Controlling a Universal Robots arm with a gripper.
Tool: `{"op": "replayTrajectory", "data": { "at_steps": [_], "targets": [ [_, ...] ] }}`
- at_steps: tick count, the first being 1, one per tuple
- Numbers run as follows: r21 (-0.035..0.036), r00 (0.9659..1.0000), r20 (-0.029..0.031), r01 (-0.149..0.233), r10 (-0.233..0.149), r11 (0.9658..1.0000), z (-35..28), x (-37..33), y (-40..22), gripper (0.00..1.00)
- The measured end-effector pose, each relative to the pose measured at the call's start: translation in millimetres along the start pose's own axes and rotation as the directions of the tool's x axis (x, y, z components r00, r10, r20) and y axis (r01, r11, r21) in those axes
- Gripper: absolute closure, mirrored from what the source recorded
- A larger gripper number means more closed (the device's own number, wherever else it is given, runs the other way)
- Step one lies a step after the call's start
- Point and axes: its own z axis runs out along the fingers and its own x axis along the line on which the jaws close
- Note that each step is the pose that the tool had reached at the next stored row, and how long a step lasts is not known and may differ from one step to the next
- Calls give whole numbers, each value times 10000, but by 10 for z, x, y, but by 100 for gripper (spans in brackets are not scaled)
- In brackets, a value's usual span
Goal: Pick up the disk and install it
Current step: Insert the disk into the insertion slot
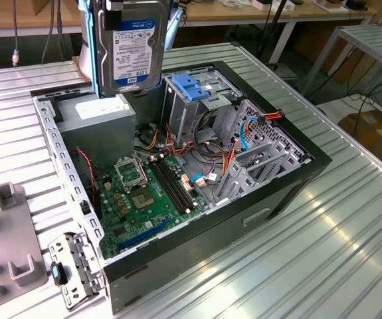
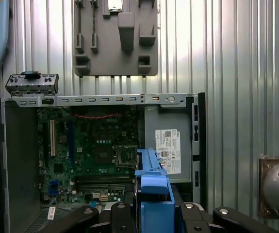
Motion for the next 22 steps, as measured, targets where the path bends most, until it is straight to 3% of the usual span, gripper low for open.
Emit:
{"op": "replayTrajectory", "data": {
  "at_steps": [22],
  "targets": [
    [1, 10000, 1, 0, 0, 10000, -1, 95, -2, 63]
  ]
}}
